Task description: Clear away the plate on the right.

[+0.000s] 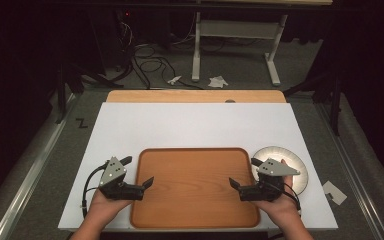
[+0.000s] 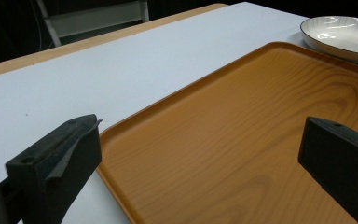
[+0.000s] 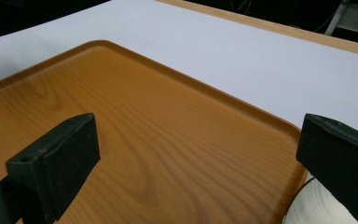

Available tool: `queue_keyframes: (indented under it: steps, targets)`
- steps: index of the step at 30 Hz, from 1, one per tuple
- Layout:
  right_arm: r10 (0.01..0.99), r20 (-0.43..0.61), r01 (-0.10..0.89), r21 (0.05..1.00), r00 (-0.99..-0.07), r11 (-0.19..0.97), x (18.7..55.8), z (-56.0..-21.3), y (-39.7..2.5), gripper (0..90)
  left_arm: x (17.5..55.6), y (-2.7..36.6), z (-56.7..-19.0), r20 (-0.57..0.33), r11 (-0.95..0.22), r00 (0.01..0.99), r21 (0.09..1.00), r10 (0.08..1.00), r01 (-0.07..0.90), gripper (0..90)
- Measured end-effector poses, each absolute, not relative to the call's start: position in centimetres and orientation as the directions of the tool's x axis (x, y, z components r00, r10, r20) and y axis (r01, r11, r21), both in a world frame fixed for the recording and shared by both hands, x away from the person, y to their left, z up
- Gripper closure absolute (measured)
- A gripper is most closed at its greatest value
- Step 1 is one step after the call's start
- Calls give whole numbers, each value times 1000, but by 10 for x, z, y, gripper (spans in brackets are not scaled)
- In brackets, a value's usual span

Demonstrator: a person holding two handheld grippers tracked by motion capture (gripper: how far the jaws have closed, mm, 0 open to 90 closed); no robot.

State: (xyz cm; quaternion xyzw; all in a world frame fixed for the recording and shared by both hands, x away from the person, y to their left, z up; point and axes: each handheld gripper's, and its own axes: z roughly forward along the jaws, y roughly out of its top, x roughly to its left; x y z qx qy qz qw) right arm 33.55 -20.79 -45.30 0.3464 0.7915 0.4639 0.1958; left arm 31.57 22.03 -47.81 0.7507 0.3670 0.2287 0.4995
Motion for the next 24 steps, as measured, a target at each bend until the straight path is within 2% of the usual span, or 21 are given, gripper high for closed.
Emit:
queue_keyframes:
  steps: [8, 24]
  targets:
    - [726, -2, 368, 861, -687, 351, 336, -457, -207, 0, 318, 217, -480, -30, -241, 642, 913, 766, 330, 3]
    - [740, 38, 403, 857, -671, 322, 338, -458, -213, 0, 318, 215, -481, -33, -240, 648, 914, 761, 329, 3]
